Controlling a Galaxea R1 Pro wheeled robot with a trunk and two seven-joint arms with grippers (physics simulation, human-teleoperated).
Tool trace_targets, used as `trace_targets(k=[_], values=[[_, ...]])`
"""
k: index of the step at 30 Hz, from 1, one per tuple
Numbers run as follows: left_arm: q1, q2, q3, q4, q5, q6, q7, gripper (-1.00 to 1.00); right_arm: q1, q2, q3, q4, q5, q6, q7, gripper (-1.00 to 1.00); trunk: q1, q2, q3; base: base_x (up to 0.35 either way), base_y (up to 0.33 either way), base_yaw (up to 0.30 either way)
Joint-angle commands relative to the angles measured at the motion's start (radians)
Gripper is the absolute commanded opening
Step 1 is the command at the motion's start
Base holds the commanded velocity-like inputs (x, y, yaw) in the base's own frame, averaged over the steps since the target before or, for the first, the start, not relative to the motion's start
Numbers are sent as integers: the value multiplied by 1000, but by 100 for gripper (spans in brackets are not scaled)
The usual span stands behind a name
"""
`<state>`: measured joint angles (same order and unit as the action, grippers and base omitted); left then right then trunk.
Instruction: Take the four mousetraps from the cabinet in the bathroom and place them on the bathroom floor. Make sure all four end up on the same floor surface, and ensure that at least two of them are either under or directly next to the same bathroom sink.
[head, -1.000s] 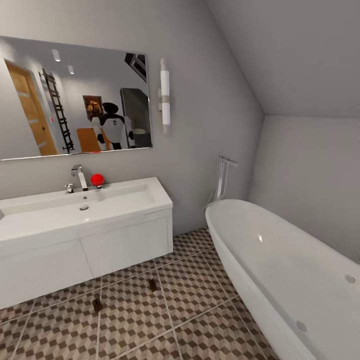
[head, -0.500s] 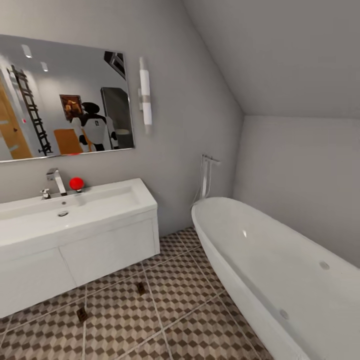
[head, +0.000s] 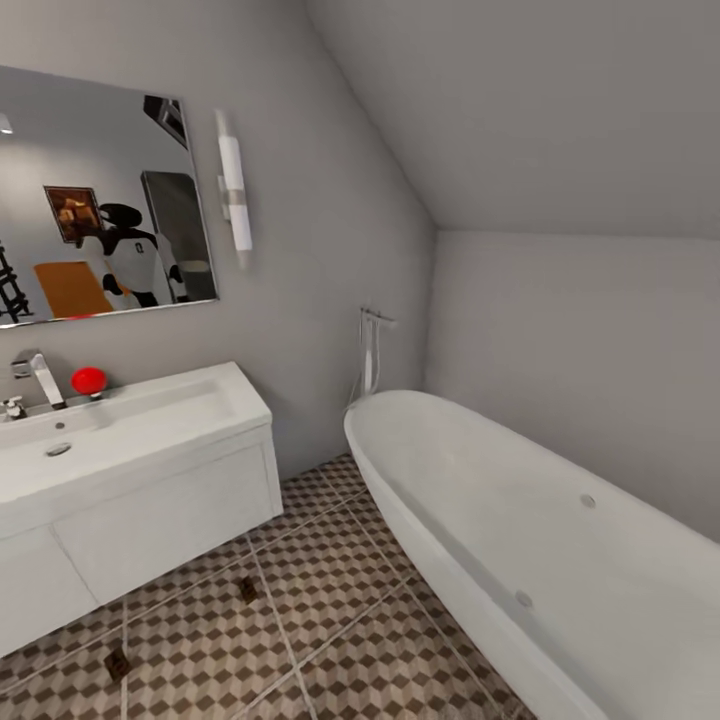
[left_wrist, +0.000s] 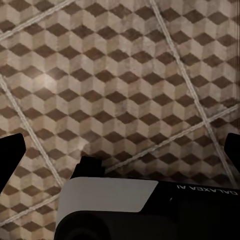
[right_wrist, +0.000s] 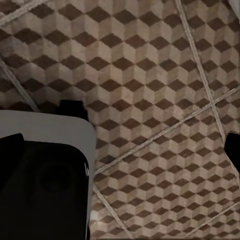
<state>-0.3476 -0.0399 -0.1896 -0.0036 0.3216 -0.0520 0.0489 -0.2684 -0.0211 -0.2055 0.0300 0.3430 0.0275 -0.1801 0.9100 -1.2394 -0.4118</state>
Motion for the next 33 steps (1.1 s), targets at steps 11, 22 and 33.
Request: trace_targets(k=[11,22,33], values=[[-1,-1,-9,0,8,-3,3,100,-2,1,-7,3,9,2,32,100,0,-1,-1,0,0,-295],[0,-1,-10,0,8,-3,3,100,-2,5,-8,4,7,2,41,100,0,-1,-1,0,0,-296],[-1,-2,-10,0,8,-3,3,100,-2,6,-8,4,-15,2,51,100,0,-1,-1,0,0,-296]])
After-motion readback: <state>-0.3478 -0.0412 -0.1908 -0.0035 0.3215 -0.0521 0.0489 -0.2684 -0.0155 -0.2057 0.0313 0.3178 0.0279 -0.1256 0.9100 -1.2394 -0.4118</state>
